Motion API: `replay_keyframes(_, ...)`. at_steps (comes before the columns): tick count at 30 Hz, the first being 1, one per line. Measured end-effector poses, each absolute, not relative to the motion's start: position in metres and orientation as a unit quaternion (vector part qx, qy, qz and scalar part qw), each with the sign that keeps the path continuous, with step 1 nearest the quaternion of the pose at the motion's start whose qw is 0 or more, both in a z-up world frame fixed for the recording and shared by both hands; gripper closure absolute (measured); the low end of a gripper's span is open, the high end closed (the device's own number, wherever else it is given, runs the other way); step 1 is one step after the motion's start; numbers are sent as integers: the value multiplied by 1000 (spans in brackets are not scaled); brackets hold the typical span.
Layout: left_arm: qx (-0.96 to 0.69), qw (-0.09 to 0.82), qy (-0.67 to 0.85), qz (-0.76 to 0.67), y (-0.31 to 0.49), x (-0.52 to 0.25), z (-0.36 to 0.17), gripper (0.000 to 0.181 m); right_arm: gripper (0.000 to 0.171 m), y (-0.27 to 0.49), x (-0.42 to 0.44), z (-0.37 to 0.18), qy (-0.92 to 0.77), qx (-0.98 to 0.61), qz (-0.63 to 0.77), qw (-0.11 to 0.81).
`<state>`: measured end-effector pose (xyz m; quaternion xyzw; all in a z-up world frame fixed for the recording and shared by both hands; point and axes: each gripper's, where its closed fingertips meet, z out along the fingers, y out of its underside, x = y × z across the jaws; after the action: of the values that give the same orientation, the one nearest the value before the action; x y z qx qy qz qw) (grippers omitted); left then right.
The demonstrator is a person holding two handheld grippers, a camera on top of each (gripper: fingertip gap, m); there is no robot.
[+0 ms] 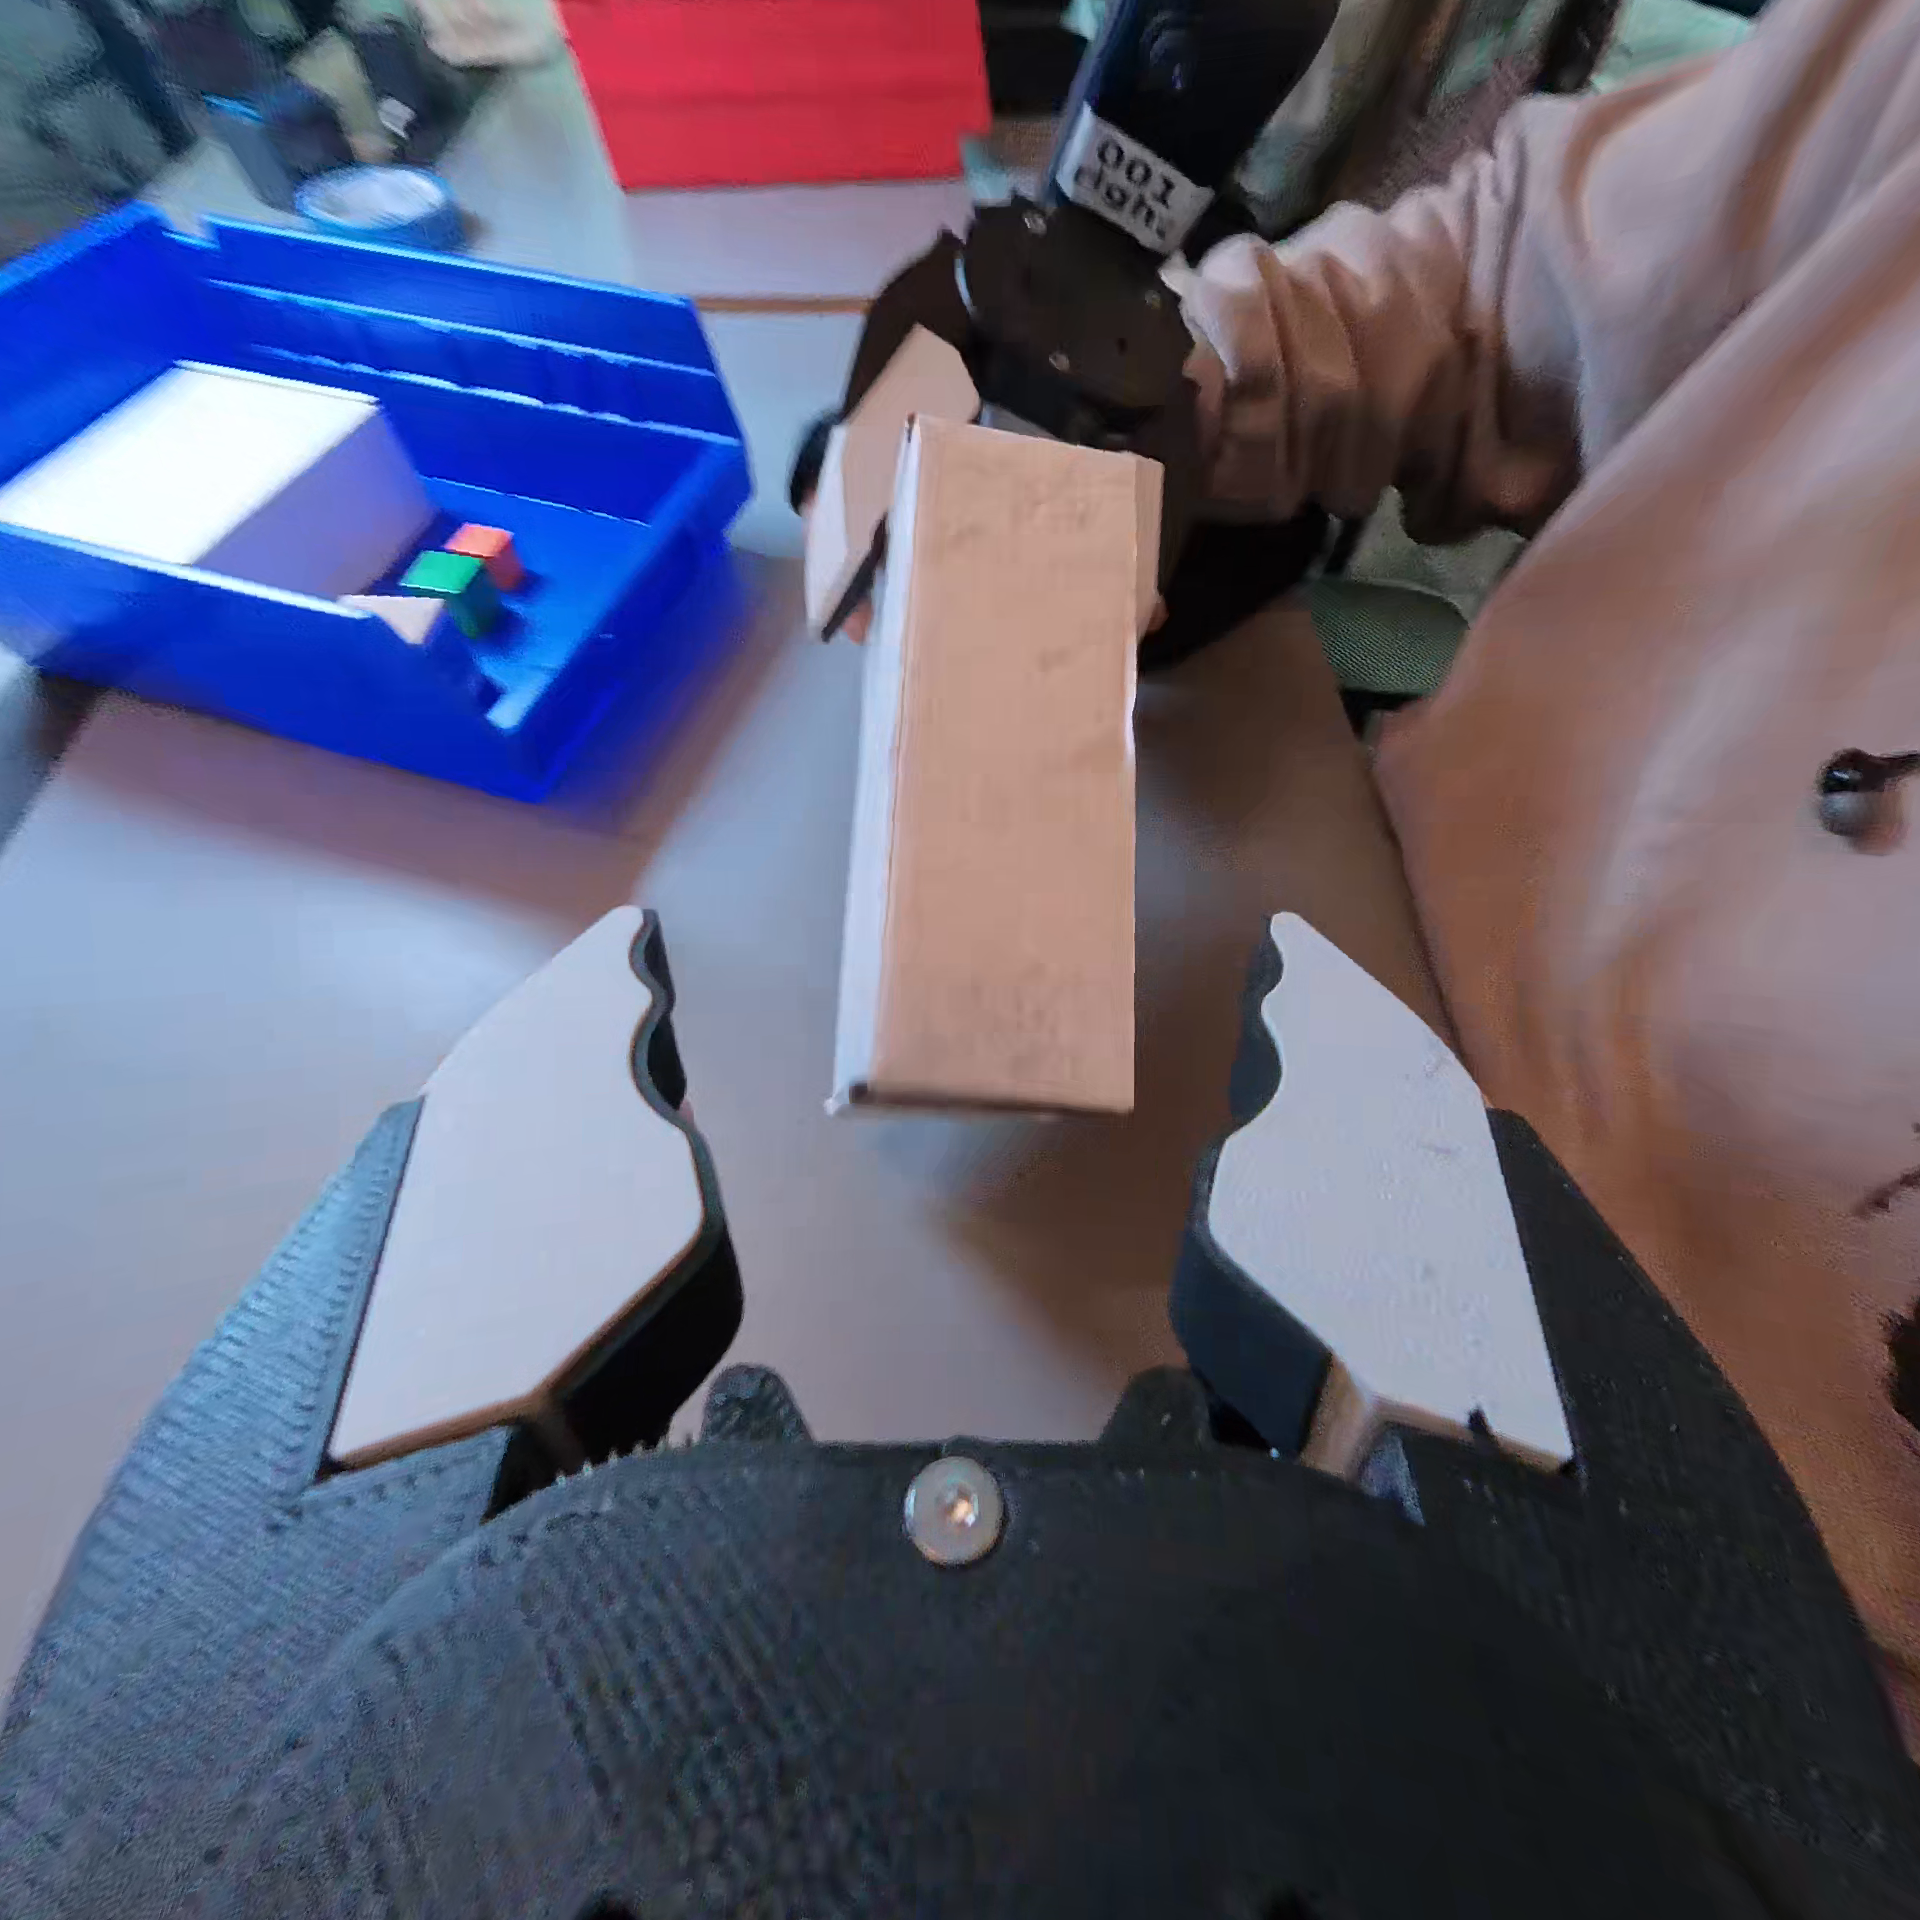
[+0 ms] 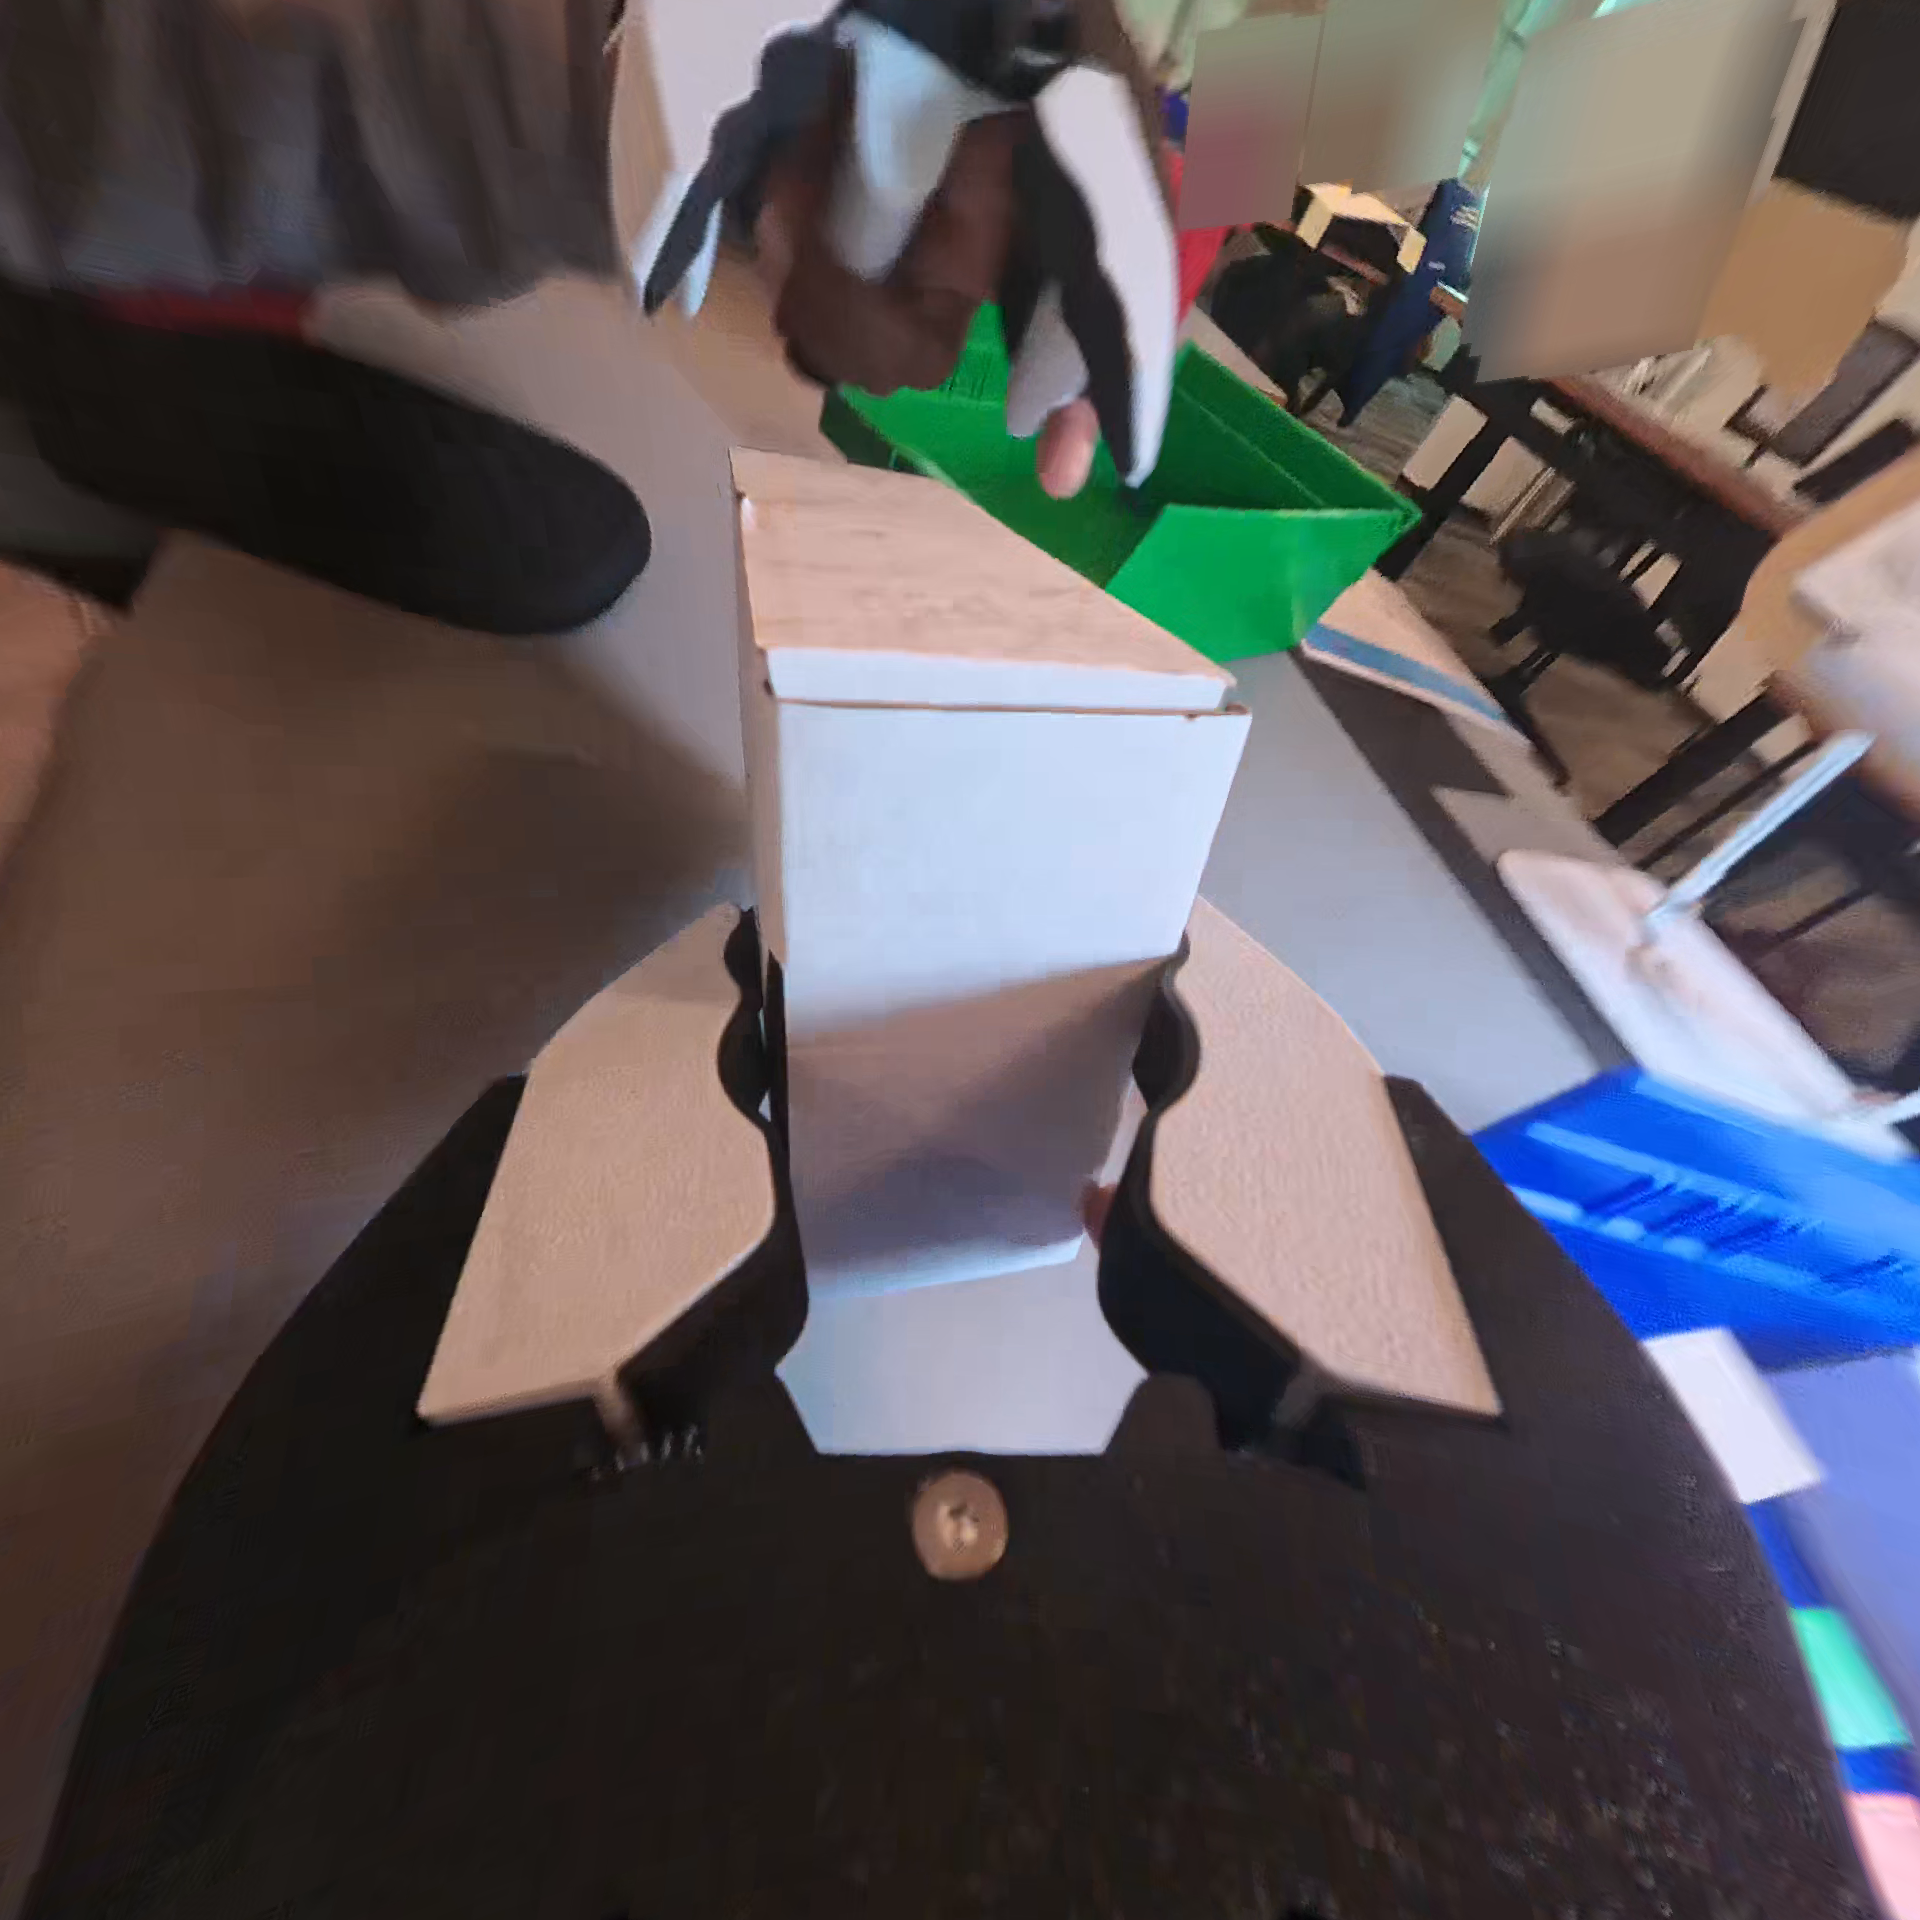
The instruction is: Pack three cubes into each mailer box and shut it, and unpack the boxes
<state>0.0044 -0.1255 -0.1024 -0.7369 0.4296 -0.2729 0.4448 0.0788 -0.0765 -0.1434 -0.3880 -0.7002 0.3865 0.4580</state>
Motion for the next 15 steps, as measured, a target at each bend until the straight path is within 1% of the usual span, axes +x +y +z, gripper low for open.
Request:
replay_keyframes(3, -745, 489, 376, -253, -117, -4, -122, 74, 101, -69, 82, -149, -648, -425, 463, 431)
replay_keyframes(6, -756, 493, 349, -252, -110, 6, -152, 75, 101, -73, 78, -154, -642, -428, 485, 411)
replay_keyframes(7, -754, 493, 346, -262, -109, 14, -160, 78, 101, -74, 76, -157, -645, -430, 484, 406)
replay_keyframes(8, -752, 489, 347, -272, -109, 22, -168, 84, 101, -75, 74, -162, -647, -435, 482, 399)
replay_keyframes(10, -757, 495, 345, -251, -104, 24, -179, 97, 101, -70, 73, -177, -658, -453, 458, 390)
replay_keyframes(13, -772, 483, 343, -232, -102, 22, -184, 101, 99, -63, 74, -183, -659, -480, 437, 382)
replay_keyframes(15, -776, 487, 332, -225, -101, 23, -184, 102, 94, -54, 75, -175, -663, -480, 405, 408)
